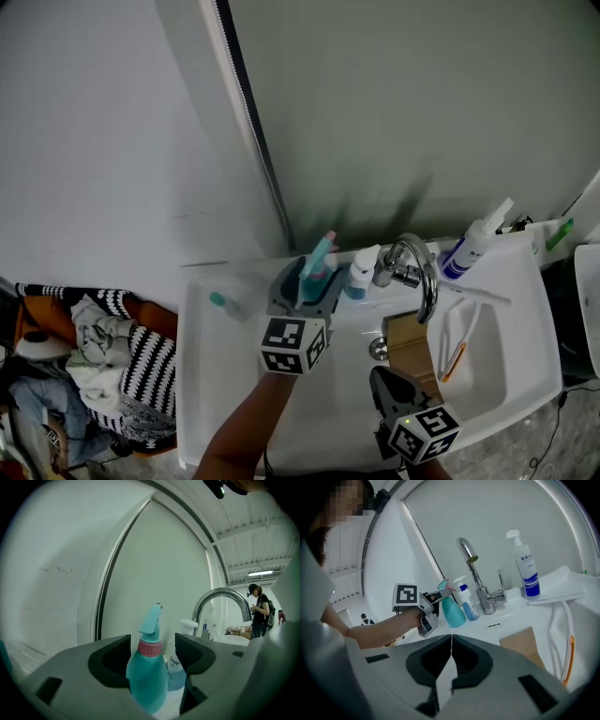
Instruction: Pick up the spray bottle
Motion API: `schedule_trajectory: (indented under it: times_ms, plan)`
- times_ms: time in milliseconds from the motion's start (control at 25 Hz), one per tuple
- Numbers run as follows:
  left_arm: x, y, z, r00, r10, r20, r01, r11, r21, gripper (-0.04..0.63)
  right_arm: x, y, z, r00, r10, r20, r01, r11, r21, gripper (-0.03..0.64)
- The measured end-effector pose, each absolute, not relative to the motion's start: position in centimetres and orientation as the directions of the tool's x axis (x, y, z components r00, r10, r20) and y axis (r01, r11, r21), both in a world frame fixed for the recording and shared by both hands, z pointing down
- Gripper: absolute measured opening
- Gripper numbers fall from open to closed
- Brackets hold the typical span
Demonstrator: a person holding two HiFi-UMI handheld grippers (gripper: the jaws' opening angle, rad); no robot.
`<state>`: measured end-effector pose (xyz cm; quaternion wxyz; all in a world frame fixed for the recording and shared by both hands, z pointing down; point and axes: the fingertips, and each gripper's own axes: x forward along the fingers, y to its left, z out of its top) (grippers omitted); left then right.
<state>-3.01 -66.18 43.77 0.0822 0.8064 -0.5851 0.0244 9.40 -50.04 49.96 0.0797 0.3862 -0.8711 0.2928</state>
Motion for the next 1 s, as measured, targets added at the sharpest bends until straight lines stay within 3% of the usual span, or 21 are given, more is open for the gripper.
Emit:
schedule_trajectory:
  times_ms: [480, 560, 600, 1000]
  plan:
    - [-2.7, -68.0, 43.8, 0.314, -0.942, 0.121, -0.949, -0.313, 0.033, 0.261, 9.2, -50.7, 50.9, -0.688, -0.62, 0.378, -0.719, 0.509, -0.474, 0.008]
    - [-2.6, -68.0, 43.7, 0.315, -0.941, 0.121, -0.948, -0.319, -0.011, 0.222, 9.1, -50.6, 51.0, -0.688, -0.618, 0.381, -0.719, 0.506, -0.477, 0.008]
    - [-2.6, -67.9, 43.7, 0.314, -0.941, 0.123, -0.947, -0.32, -0.033, 0.161, 9.0, -50.5, 51.1, -0.688, -0.617, 0.383, -0.718, 0.505, -0.478, 0.008]
    - [-3.1, -66.7, 43.2, 0.3, -0.948, 0.111, -0.95, -0.307, -0.055, 0.149, 9.3, -50.2, 50.8, -0.672, -0.635, 0.38, -0.733, 0.5, -0.461, 0.008]
